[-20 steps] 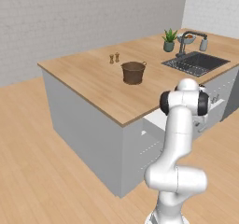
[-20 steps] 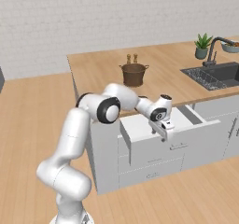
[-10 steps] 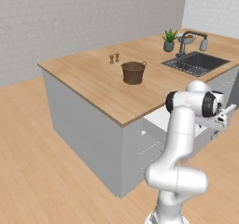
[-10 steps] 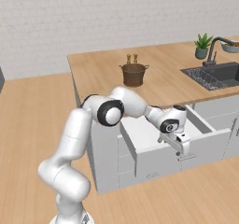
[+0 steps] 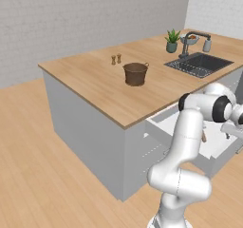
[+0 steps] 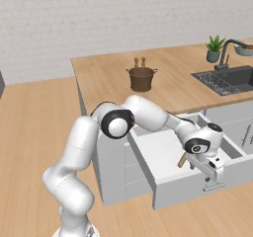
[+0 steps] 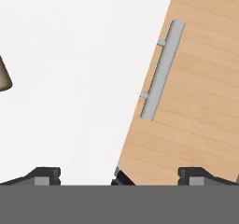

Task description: Pick the pizza cutter from the drawer and place it on the counter.

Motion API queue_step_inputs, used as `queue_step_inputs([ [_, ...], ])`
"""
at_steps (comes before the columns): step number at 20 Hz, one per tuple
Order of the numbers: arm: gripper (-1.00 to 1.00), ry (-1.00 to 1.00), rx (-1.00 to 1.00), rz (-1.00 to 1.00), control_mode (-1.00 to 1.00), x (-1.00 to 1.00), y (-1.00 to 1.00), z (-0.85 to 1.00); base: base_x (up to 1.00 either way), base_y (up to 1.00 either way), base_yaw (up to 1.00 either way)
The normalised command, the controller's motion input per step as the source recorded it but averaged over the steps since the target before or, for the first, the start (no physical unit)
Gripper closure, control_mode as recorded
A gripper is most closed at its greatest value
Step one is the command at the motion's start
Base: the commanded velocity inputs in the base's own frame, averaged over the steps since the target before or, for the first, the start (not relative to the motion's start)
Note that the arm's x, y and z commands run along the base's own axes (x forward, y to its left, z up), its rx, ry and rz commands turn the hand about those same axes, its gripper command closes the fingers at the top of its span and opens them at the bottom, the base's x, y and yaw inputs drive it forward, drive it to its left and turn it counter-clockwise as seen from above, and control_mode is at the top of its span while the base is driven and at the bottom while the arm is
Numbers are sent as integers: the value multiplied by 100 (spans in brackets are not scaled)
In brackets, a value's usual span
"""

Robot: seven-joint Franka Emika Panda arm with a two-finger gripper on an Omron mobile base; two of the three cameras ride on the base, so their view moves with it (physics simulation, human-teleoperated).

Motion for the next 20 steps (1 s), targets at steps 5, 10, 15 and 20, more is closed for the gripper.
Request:
queue_step_inputs([
  [5, -100, -12, 13, 6, -100, 8, 36, 100, 0, 0, 0],
  [10, -100, -2, 3, 20, -100, 56, 19, 51, 0, 0, 0],
  [15, -100, 20, -4, 25, -100, 83, 3, -6, 0, 0, 0],
  [20, -100, 4, 0, 20, -100, 2, 41, -42, 0, 0, 0],
])
